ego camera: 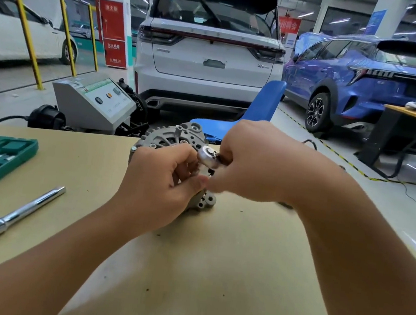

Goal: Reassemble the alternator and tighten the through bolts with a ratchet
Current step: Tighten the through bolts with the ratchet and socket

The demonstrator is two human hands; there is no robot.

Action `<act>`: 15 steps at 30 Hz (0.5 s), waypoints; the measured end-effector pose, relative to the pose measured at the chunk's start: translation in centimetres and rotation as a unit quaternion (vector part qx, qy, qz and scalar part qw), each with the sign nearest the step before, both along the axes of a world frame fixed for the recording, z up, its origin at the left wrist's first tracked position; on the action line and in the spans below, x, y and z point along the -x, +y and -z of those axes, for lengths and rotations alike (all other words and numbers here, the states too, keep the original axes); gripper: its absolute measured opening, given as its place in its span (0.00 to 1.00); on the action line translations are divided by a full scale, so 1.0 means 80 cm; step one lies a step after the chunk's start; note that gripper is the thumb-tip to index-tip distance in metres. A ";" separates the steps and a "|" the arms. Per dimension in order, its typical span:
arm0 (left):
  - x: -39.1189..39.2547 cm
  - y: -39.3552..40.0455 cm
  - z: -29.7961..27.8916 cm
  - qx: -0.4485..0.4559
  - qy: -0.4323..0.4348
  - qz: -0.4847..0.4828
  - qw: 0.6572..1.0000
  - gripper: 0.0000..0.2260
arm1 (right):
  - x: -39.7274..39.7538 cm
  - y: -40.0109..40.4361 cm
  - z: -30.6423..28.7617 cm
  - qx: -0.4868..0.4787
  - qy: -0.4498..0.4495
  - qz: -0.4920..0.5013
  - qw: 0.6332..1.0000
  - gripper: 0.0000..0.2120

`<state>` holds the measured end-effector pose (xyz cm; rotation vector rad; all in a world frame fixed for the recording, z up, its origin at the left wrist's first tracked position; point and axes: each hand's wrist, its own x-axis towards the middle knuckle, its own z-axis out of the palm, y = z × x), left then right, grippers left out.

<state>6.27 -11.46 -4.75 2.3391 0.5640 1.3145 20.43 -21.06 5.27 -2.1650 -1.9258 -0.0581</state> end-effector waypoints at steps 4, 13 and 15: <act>0.000 0.001 0.000 -0.027 -0.008 -0.020 0.999 0.10 | 0.006 -0.009 -0.010 0.042 0.035 -0.020 0.998 0.11; 0.006 0.004 -0.001 -0.019 0.018 0.035 0.999 0.05 | 0.009 0.000 0.003 0.016 -0.019 -0.033 0.999 0.09; 0.003 0.003 0.000 -0.023 0.009 0.025 0.999 0.06 | 0.008 0.000 -0.001 0.023 0.017 -0.033 0.999 0.13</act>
